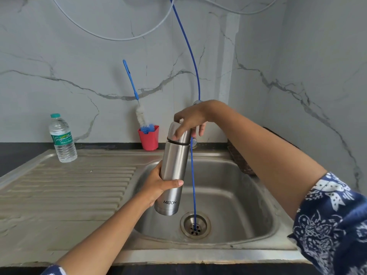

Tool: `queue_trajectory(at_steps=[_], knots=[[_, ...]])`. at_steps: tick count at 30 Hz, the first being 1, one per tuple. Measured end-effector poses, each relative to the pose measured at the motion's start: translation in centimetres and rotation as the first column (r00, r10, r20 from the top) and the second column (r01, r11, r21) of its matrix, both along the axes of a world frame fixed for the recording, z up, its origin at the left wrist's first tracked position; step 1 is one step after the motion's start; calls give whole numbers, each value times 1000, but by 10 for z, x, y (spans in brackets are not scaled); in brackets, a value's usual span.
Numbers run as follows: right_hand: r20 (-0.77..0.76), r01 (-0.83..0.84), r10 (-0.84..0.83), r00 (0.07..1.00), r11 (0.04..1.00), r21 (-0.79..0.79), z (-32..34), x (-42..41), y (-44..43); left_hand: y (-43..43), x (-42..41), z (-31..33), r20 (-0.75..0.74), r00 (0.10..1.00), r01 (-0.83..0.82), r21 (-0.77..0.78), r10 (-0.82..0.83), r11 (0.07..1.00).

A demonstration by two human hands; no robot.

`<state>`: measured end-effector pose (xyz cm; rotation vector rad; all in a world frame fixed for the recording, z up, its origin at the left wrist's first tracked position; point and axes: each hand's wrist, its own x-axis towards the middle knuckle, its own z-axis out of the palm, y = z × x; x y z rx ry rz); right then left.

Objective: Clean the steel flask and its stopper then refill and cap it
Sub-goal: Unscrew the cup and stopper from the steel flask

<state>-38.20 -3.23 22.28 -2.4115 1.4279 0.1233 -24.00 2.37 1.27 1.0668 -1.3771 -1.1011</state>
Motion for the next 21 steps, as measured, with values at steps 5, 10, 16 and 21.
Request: queue_trajectory(at_steps=[5, 10, 16, 21], knots=[[255, -92, 65, 965, 991, 97, 12, -18, -8, 3, 4, 7, -30, 1000, 1, -10, -1, 1000], [535, -89, 20, 845, 991, 103, 11, -31, -17, 5, 13, 13, -74, 995, -68, -14, 67, 998], [836, -90, -67, 544, 986, 138, -36, -18, -20, 6, 54, 37, -122, 973, -206, -64, 197, 977], [829, -122, -36, 558, 985, 125, -84, 36, -25, 18, 106, 47, -155, 933, -344, -104, 326, 933]])
